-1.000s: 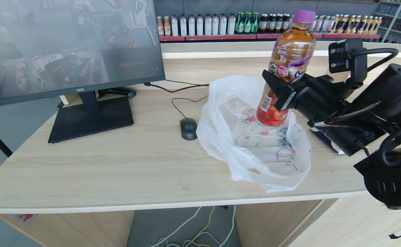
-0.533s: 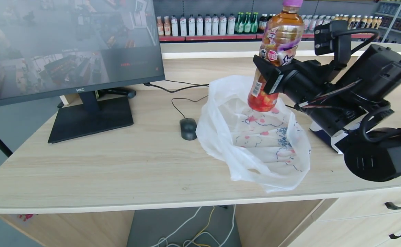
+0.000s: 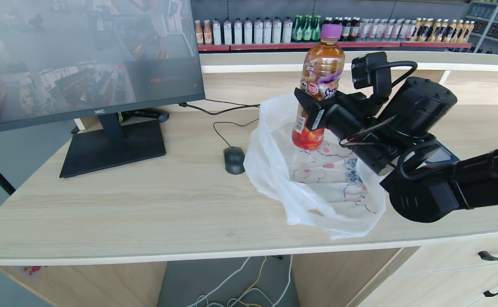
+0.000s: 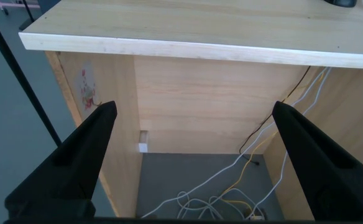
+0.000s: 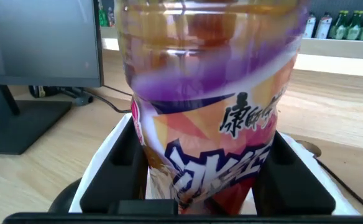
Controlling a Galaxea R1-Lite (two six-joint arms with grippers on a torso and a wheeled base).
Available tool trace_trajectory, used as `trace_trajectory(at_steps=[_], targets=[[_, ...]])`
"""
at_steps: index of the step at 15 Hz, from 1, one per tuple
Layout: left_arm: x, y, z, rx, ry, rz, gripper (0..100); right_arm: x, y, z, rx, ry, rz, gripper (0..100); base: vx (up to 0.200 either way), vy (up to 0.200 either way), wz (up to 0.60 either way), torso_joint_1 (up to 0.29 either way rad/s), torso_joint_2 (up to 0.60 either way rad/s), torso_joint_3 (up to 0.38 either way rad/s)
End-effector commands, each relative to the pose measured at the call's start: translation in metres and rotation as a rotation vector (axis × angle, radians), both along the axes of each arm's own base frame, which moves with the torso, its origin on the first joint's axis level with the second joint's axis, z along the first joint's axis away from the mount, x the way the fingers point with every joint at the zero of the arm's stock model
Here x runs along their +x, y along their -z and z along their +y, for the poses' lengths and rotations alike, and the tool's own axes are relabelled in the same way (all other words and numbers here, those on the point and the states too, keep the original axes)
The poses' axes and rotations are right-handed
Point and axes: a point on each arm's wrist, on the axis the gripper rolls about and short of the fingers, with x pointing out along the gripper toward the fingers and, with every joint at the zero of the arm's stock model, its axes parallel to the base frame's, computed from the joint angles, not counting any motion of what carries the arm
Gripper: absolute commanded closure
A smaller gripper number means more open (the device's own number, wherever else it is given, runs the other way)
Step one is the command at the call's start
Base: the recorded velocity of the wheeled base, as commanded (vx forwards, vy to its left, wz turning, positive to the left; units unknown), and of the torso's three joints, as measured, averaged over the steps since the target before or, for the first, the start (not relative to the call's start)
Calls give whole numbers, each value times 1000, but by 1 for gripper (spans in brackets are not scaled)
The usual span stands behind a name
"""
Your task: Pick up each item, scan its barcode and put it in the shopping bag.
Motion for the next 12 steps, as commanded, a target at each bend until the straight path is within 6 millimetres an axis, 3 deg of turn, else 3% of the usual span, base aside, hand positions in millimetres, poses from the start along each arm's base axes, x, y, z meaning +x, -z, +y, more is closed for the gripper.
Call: trace_trajectory(at_steps=[1,12], targets=[[0,0,0,0,-1,-1,0,11,12,6,-12,-1,23,100,0,0,0,0,0,0],[0,0,0,0,-1,-1,0,27,41,15,-6,-16,76,100,0,0,0,0,0,0]])
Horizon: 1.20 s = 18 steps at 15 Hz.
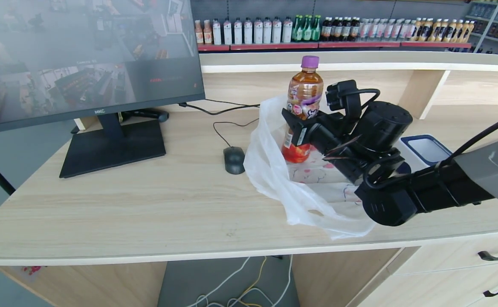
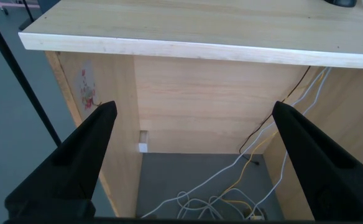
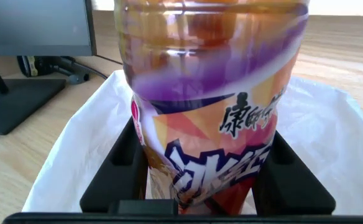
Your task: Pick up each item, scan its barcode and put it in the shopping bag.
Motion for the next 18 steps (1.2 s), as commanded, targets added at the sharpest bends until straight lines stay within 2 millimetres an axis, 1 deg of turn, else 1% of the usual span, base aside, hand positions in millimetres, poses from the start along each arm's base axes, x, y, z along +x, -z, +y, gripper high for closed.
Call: trace_trajectory(at_steps=[1,7,10,13,18], targets=[[0,0,0,0,-1,-1,0,1,5,1,-5,-1,13,100,0,0,0,0,0,0],[0,0,0,0,-1,-1,0,7,14,0,-18,11,30,100,0,0,0,0,0,0],[0,0,0,0,-1,-1,0,8,26,0,-37,13,62,100,0,0,0,0,0,0],[0,0,0,0,-1,-1,0,8,33,-1,-48,15,82,100,0,0,0,0,0,0],[0,0,0,0,-1,-1,0,8,37,-1,-63,19,89,100,0,0,0,0,0,0]])
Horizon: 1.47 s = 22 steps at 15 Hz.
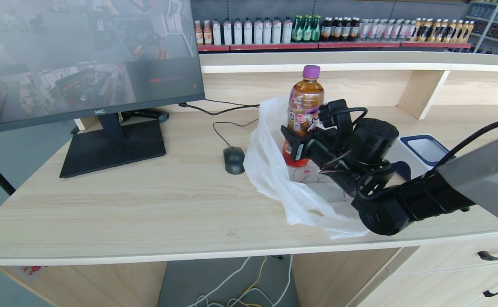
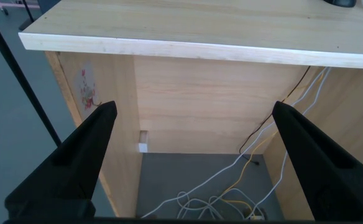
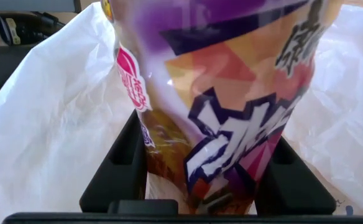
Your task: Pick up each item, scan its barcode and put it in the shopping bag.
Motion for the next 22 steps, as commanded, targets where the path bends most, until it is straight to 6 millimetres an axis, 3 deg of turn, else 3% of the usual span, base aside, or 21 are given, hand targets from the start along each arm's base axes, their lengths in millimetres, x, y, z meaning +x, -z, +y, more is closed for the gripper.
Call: trace_trajectory(at_steps=[1,14,15,22], targets=[[0,0,0,-1,-1,-1,0,1,3,1,-4,-2,8,100,0,0,0,0,0,0],[0,0,0,-1,-1,-1,0,-1,3,-2,-7,0,13,100,0,0,0,0,0,0],[0,0,0,-1,-1,-1,0,-3,3,-3,-9,0,17,0,0,0,0,0,0,0],[0,0,0,-1,-1,-1,0,-20,-16,-12,5,2,-9,0,0,0,0,0,0,0]])
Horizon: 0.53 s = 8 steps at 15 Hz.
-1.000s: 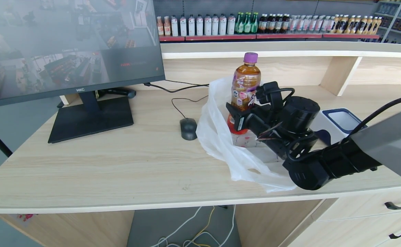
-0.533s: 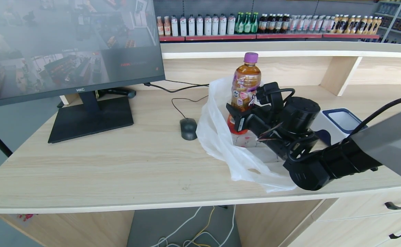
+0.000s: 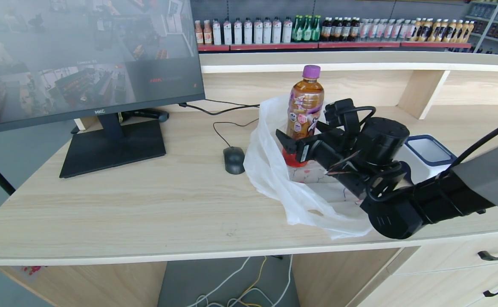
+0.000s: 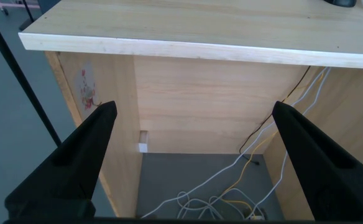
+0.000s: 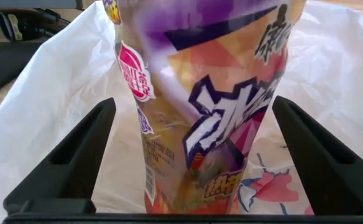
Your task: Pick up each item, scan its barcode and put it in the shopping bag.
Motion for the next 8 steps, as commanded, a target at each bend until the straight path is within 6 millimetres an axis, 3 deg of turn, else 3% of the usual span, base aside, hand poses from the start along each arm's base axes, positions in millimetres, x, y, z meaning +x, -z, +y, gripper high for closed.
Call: trace_trajectory(at_steps=[1,5,8], targets=[[0,0,0,1,-1,-1,0,-15,-14,-7,7,-1,-17,0,0,0,0,0,0,0],[0,0,0,-1,-1,-1,0,-58,-27,-23,-6,-7,-48,0,0,0,0,0,0,0],[0,0,0,-1,-1,-1,0,-91,-21,-37,24,-15,-94,0,0,0,0,0,0,0]])
